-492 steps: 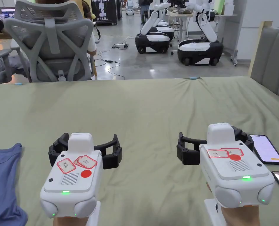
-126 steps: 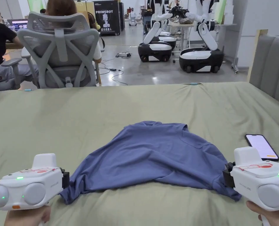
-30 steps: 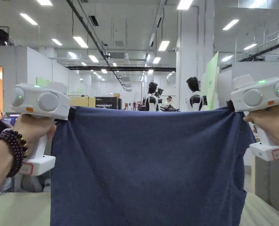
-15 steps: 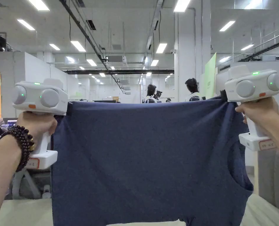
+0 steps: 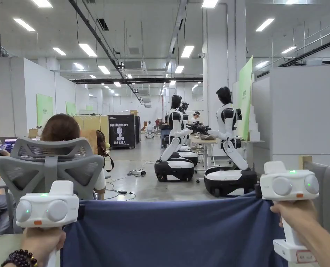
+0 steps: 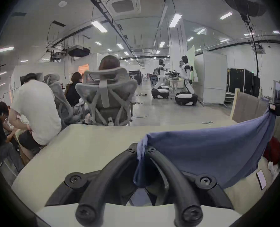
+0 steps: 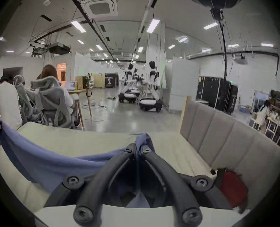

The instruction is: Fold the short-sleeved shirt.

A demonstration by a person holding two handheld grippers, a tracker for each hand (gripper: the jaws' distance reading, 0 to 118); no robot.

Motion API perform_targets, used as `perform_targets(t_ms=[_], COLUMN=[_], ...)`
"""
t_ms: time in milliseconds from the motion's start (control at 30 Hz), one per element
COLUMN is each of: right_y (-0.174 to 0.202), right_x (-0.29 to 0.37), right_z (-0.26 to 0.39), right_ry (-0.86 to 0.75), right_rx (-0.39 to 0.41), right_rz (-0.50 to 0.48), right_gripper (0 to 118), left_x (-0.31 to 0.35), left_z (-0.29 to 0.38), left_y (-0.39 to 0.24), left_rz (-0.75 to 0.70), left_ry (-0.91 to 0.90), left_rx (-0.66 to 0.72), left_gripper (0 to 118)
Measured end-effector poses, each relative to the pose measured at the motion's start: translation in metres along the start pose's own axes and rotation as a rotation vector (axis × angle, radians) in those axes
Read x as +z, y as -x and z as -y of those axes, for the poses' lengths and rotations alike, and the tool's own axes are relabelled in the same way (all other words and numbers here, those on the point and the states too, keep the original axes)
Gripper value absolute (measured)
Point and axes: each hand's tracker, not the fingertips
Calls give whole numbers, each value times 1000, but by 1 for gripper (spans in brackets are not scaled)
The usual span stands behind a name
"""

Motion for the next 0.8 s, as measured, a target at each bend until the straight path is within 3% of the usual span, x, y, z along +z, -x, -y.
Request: perform_targets(t_ms=[100,300,367,567,800], right_y=[-7,-20,-21,-27,-21], right_x=[20,83,113,191,263], right_z=[10,54,82,177,286], right_ry=[-5,-14,-13,26,120], right_rx=[-22,-12,-17,70,87], right_rz=[-16,-46,-70,-97,-126], right_gripper=[3,3,3,3,3], left_x=[15,78,99,167,229], left_z=[10,60,86,180,280], left_y=[9,20,25,36,45], left_rz=[0,27,33,75,88], left_ry=[15,22,40,93,220], left_rx=[80,101,117,129,112], left_gripper=[4,4,4,4,4])
